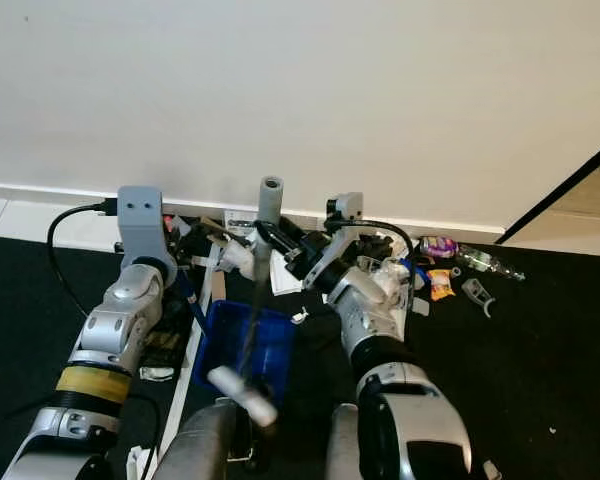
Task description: Sweep floor
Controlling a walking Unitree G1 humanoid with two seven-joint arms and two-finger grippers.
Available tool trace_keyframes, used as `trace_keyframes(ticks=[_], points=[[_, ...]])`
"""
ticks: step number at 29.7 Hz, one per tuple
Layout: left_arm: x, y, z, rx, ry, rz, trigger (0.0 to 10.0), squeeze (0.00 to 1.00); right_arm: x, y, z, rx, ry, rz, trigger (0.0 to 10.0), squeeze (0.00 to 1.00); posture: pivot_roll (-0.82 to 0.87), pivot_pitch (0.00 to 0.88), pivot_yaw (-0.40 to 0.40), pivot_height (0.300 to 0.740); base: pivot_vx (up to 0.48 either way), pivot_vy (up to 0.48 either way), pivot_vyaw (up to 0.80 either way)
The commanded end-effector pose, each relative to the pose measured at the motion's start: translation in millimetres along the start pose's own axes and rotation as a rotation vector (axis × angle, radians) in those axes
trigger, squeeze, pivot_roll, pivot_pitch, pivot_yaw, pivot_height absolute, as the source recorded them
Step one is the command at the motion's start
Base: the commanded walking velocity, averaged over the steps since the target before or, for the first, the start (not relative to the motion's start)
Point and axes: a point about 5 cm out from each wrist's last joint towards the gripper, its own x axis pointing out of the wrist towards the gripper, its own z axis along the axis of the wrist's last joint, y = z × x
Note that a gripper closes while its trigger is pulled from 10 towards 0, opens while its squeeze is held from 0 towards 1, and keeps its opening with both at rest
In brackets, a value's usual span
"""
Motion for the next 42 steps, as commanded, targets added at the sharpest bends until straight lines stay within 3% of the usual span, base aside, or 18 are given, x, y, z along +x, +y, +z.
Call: trace_keyframes(ticks=[1, 8, 12, 13, 20, 21, 23, 25, 31, 33, 34, 35, 39, 42], points=[[-3.3, 4.5, -31, 0.034, 0.132, 0.043, 10.0, 0.0, -2.0, -0.9, 14, -0.015, -0.055, 0.004, 10.0, 0.0, 0.04, 0.256, 0.078, 0.74, 0.0, 0.0, 0.0], [-3.9, 9.5, -33, 0.004, 0.142, 0.068, 10.0, 0.0, -24.6, -11.7, 76, -0.193, -0.191, -0.087, 10.0, 0.0, 0.02, 0.257, 0.069, 0.74, 0.0, 0.0, 0.0], [-3.9, 11.8, -32, -0.013, 0.149, 0.078, 10.0, 0.0, -35.0, -12.8, 88, -0.246, -0.204, -0.118, 10.0, 0.0, 0.01, 0.257, 0.069, 0.74, 0.0, 0.0, 0.0], [-3.4, 21.1, -31, -0.046, 0.16, 0.127, 10.0, 0.0, -47.2, -14.9, 97, -0.295, -0.203, -0.155, 10.0, 0.0, 0.01, 0.258, 0.071, 0.74, 0.0, 0.0, 0.0], [-1.3, 51.9, -22, -0.151, 0.136, 0.281, 10.0, 0.0, -71.3, -24.9, 102, -0.361, -0.157, -0.261, 10.0, 0.0, 0.01, 0.255, 0.067, 0.74, 0.0, 0.0, 0.0], [-1.3, 51.9, -22, -0.151, 0.136, 0.281, 10.0, 0.0, -71.3, -24.9, 102, -0.361, -0.157, -0.261, 10.0, 0.0, 0.01, 0.255, 0.067, 0.74, 0.0, 0.0, 0.0], [-0.9, 57.4, -17, -0.236, 0.112, 0.294, 10.0, 0.0, -80.1, -32.2, 98, -0.38, -0.117, -0.321, 10.0, 0.0, 0.01, 0.255, 0.065, 0.74, 0.0, 0.0, 0.0], [-0.7, 57.7, -16, -0.23, 0.104, 0.293, 10.0, 0.0, -81.7, -33.7, 97, -0.381, -0.108, -0.334, 10.0, 0.0, 0.01, 0.254, 0.064, 0.74, 0.0, 0.0, 0.0], [0.6, 39.1, -24, -0.187, 0.132, 0.259, 10.0, 0.0, -86.8, -37.7, 98, -0.415, -0.071, -0.384, 10.0, 0.0, 0.01, 0.255, 0.059, 0.74, 0.0, 0.0, 0.0], [-0.6, 20.1, -24, -0.168, 0.119, 0.221, 10.0, 0.0, -92.9, -38.7, 112, -0.445, -0.086, -0.403, 10.0, 0.0, 0.01, 0.256, 0.061, 0.74, 0.0, 0.0, 0.0], [-0.6, 20.1, -24, -0.168, 0.119, 0.221, 10.0, 0.0, -92.9, -38.7, 112, -0.445, -0.086, -0.403, 10.0, 0.0, 0.01, 0.256, 0.061, 0.74, 0.0, 0.0, 0.0], [-2.5, 0.3, -22, -0.129, 0.099, 0.145, 10.0, 0.0, -98.7, -39.4, 126, -0.474, -0.11, -0.422, 10.0, 0.0, 0.0, 0.257, 0.063, 0.74, 0.0, 0.0, 0.0], [-3.9, -7.2, -21, -0.105, 0.085, 0.121, 10.0, 0.0, -101.3, -39.7, 132, -0.489, -0.121, -0.431, 10.0, 0.0, 0.0, 0.258, 0.064, 0.74, 0.0, 0.0, 0.0], [-8.5, -24.4, -23, -0.1, 0.098, 0.079, 10.0, 0.0, -111.0, -40.9, 148, -0.527, -0.146, -0.462, 10.0, 0.0, -0.01, 0.258, 0.069, 0.74, 0.0, 0.0, 0.0]])
